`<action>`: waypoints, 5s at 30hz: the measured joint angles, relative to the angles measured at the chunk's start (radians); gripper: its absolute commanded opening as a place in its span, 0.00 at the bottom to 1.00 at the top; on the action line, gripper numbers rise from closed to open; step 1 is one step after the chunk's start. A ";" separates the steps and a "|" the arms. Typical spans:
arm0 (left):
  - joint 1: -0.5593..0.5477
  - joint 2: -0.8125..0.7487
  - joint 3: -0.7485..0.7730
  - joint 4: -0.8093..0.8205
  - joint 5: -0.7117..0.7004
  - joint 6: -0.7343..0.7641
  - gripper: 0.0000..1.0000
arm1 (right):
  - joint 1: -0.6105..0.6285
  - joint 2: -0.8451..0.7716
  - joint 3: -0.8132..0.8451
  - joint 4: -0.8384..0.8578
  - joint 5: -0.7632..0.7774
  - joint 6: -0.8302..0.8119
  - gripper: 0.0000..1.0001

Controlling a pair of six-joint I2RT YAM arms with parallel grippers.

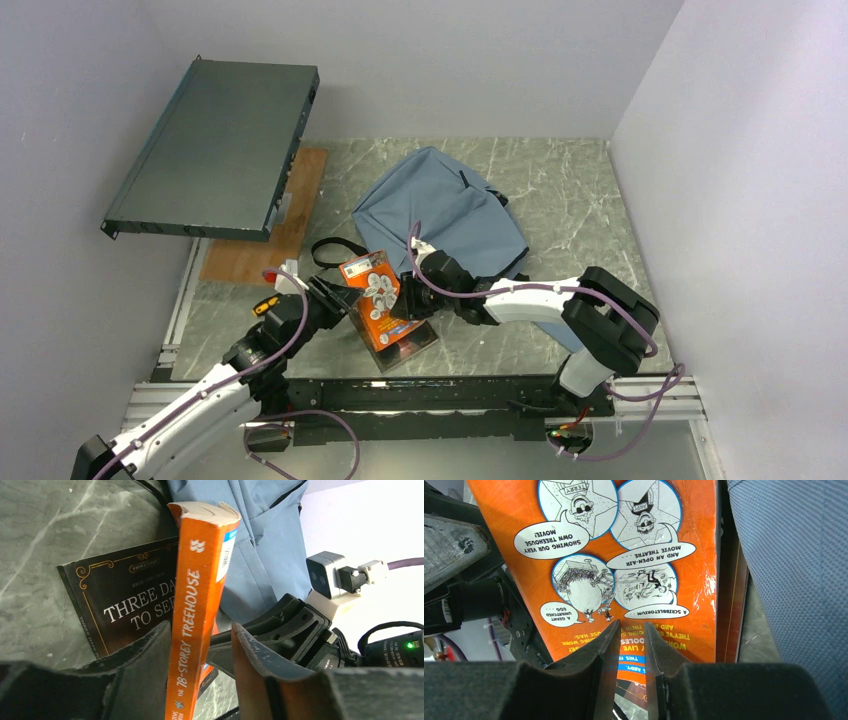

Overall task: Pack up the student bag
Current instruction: Pick up the book from the center of the board, then place the book in the student bag.

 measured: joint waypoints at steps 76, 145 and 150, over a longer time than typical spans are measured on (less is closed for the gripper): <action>0.219 0.355 0.633 -0.295 0.625 0.108 0.86 | 0.345 -0.575 0.085 -0.388 1.098 -0.542 0.00; -0.232 1.169 1.329 -0.366 -0.008 1.087 0.00 | -0.579 -1.031 -0.066 -0.885 0.076 0.110 0.00; -0.232 1.158 1.289 -0.343 0.053 1.075 0.00 | -0.597 -0.939 -0.173 -0.638 -0.083 0.315 0.00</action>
